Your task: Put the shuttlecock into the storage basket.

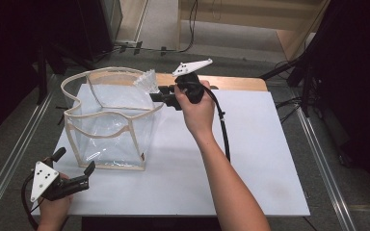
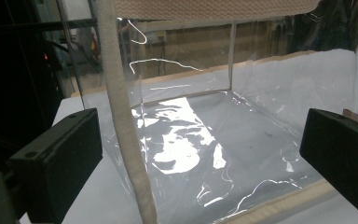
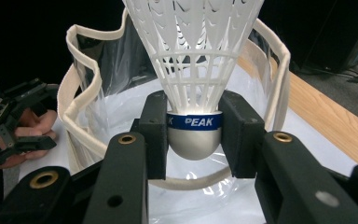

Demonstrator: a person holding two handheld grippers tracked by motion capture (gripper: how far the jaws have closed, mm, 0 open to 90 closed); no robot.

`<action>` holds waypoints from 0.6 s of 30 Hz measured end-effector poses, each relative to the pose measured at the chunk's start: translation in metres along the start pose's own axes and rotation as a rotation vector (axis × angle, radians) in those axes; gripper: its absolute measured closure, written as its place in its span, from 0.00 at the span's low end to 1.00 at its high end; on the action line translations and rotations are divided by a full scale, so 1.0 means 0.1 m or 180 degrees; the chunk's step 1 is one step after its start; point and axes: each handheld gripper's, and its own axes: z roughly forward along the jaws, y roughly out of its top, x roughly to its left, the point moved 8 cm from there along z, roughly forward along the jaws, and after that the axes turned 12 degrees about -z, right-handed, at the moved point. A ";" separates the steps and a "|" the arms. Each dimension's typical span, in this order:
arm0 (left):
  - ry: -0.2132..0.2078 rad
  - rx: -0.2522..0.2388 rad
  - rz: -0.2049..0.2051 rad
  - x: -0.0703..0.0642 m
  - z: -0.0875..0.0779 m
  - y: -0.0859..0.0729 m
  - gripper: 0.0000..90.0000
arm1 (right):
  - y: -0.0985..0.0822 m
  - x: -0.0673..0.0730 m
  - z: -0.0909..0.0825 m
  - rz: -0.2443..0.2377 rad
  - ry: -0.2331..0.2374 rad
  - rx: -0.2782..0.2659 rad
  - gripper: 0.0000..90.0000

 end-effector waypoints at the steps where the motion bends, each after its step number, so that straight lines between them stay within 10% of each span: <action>1: 0.0000 0.0000 0.0000 0.00 0.00 0.00 0.00 | -0.01 0.00 0.00 0.0005 -0.0005 0.0004 0.70; 18: -0.0001 0.0002 0.0000 0.00 0.00 0.00 0.00 | -0.03 0.04 -0.11 -0.0040 0.0019 -0.0106 0.00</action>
